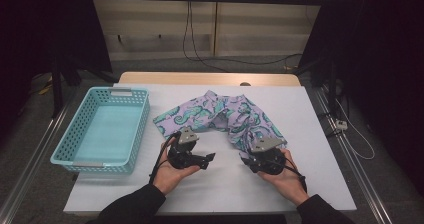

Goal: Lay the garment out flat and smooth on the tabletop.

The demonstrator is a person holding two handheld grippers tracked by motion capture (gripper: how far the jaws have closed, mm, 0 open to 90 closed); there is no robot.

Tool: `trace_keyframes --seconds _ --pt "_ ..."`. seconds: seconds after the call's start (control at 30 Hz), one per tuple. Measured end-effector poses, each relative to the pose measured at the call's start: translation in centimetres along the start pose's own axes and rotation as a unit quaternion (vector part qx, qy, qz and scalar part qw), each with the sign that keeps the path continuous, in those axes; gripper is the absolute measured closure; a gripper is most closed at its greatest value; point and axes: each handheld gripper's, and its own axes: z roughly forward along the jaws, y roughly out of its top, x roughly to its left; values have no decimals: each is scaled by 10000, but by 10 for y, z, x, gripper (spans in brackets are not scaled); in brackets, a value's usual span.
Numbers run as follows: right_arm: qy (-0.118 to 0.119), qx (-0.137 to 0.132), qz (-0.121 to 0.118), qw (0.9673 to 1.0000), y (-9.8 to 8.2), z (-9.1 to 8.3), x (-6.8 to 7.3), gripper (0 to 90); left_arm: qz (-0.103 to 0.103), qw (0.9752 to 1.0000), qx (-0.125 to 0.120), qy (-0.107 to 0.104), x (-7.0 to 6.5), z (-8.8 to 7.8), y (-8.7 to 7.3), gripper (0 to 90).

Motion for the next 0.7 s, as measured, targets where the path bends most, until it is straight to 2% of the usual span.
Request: trace_keyframes --seconds 0.07,0.13,0.17,0.23,0.3,0.37,0.43,0.5,0.57,0.63,0.7 --pt "-319 78 -135 9994 -2 -1 -3 597 -6 10000 47 -17 0 2 -1 162" --pt "-426 87 -68 9990 -4 -1 -10 604 15 10000 68 -28 -1 3 -1 162" --pt "-505 118 -112 9986 -4 0 -12 615 9 10000 74 -44 -1 4 -1 162" --pt "-546 177 -108 9983 -6 4 -18 620 37 9999 106 -52 -2 5 -2 162" --pt "-436 203 -31 9988 -6 9 -22 578 41 9999 116 -68 -3 6 -2 162" --pt "-451 192 -1 9988 -5 13 -23 520 52 9999 138 -88 -4 7 -2 162" --pt "-306 165 127 9993 -5 16 -26 548 95 9998 156 -75 -4 7 -2 162" --pt "-60 156 367 9992 -5 16 -29 688 84 9998 154 -65 -4 8 -2 162" --pt "24 78 419 9991 -4 14 -27 813 76 9999 140 -56 -4 9 -2 162" --pt "268 -146 599 9977 0 10 -26 848 81 9999 130 -36 -3 10 -2 173" --pt "519 -501 756 9945 7 3 -26 852 87 9998 148 -32 -3 10 -2 184"
